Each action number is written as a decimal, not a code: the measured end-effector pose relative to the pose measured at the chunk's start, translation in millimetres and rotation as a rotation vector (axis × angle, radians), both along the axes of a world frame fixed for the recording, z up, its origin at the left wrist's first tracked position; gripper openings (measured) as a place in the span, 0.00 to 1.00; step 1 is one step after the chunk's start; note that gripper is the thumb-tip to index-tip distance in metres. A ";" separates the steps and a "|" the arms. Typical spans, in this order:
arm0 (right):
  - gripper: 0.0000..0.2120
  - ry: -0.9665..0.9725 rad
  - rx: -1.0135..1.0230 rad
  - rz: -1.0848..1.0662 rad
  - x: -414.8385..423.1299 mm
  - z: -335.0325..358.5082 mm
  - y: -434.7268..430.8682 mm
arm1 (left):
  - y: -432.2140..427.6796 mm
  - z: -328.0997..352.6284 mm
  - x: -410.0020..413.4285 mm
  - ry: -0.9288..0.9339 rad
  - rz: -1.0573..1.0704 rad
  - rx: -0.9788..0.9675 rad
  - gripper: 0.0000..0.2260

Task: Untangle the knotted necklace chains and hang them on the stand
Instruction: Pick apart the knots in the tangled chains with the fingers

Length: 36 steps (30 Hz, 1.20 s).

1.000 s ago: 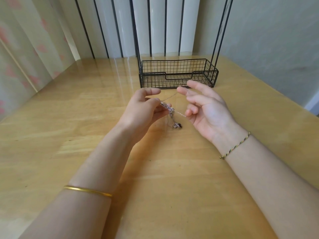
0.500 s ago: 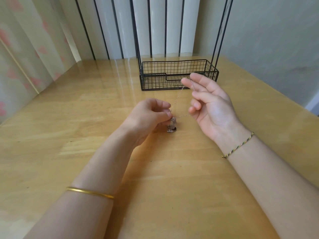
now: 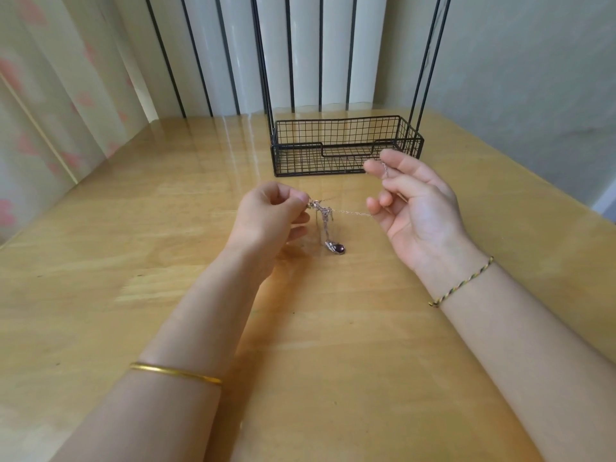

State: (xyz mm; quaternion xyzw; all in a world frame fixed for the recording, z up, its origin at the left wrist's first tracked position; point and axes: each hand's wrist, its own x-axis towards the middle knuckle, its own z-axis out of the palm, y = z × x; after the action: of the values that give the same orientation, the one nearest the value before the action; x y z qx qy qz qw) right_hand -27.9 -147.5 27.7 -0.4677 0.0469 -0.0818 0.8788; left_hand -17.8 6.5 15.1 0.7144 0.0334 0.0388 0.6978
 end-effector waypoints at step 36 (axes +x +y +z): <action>0.10 0.039 -0.173 0.098 -2.2 -0.5 9.6 | -8.6 6.7 -6.0 -0.081 -0.164 -0.137 0.07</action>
State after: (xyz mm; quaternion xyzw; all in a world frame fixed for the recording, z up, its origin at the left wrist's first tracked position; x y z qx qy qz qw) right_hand -30.1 -137.9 27.2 -0.5450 0.0337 -0.0335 0.8371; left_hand -23.9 -2.0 21.8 0.6631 -0.0508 0.0077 0.7468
